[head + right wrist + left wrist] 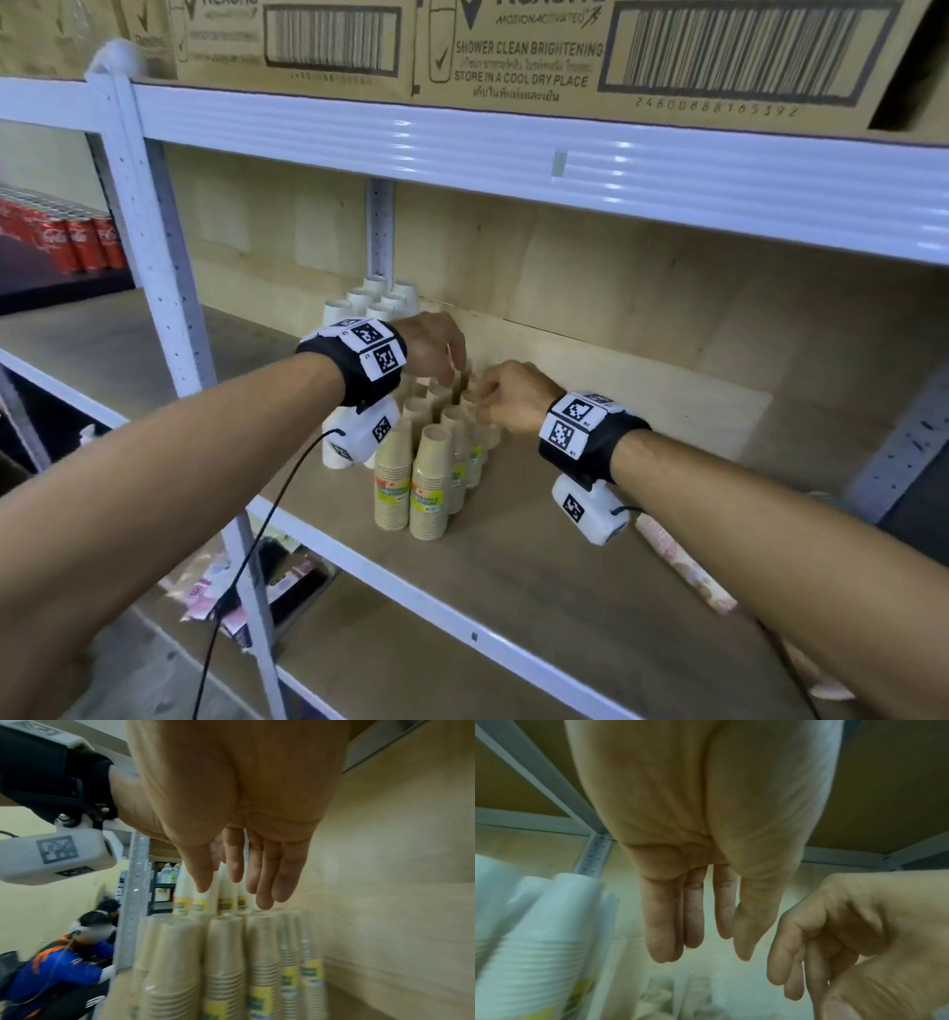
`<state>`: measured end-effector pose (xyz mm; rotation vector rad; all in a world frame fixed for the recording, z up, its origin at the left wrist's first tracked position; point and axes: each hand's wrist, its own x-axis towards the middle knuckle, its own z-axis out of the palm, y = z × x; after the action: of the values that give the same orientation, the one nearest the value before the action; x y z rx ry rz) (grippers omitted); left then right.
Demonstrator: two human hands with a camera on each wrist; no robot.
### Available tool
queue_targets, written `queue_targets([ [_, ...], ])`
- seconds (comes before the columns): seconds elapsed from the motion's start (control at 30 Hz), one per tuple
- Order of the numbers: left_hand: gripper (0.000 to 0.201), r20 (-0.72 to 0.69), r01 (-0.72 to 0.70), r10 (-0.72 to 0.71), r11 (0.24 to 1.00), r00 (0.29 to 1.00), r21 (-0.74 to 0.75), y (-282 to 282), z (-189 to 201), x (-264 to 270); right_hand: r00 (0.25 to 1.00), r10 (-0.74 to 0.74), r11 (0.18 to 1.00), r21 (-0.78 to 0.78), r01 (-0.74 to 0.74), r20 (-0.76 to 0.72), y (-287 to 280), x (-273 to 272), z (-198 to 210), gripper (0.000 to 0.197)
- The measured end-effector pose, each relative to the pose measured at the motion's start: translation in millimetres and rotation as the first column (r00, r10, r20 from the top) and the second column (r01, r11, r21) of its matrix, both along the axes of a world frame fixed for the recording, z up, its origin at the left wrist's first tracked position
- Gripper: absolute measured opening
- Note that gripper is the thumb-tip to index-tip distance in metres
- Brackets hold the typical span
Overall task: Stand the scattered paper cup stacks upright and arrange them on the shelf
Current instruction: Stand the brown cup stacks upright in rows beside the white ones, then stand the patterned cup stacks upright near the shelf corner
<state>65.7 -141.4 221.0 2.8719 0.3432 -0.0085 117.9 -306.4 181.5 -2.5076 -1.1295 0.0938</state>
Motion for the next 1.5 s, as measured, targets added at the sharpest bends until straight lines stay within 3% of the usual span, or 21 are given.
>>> queue_targets([
  [0.1,0.028,0.028,0.062,-0.061,0.998,0.998,-0.013,-24.0,12.5,19.7,0.994,-0.104,0.995,-0.003,0.104,0.028,-28.7,24.5,7.1,0.021],
  [0.2,0.027,0.02,0.142,-0.141,0.99,0.99,-0.015,-52.5,16.4,43.1,0.973,-0.227,0.974,-0.01,0.228,0.036,-66.6,50.5,11.7,0.033],
  [0.4,0.036,-0.036,0.328,-0.329,0.944,0.944,-0.027,-120.4,3.3,86.5,0.88,-0.472,0.88,-0.041,0.474,0.053,-153.6,81.9,9.3,0.037],
  [0.83,0.062,-0.087,0.702,-0.71,0.705,0.699,-0.107,-258.6,-73.1,119.1,0.633,-0.771,0.636,-0.124,0.762,-0.061,-290.8,48.0,-47.8,0.047],
  [0.97,0.065,-0.111,0.75,-0.755,0.655,0.646,-0.088,-283.2,-99.7,120.7,0.561,-0.819,0.573,-0.109,0.812,-0.122,-314.9,30.4,-79.3,0.058],
  [1.07,0.063,-0.151,0.752,-0.754,0.654,0.639,-0.079,-293.8,-118.3,122.5,0.522,-0.834,0.542,-0.089,0.835,-0.181,-323.2,19.6,-101.0,0.076],
  [1.13,0.065,-0.189,0.751,-0.747,0.657,0.637,-0.065,-298.4,-126.7,123.9,0.506,-0.841,0.53,-0.102,0.842,-0.191,-323.7,14.6,-112.9,0.078],
  [1.3,0.071,-0.296,0.783,-0.736,0.618,0.609,0.073,-301.8,-143.4,127.0,0.44,-0.865,0.479,-0.132,0.868,-0.243,-326.2,13.0,-141.1,0.091],
  [1.5,0.073,-0.328,0.792,-0.722,0.578,0.609,0.199,-299.0,-158.1,128.8,0.441,-0.87,0.476,-0.144,0.868,-0.219,-325.0,13.1,-159.5,0.083],
])
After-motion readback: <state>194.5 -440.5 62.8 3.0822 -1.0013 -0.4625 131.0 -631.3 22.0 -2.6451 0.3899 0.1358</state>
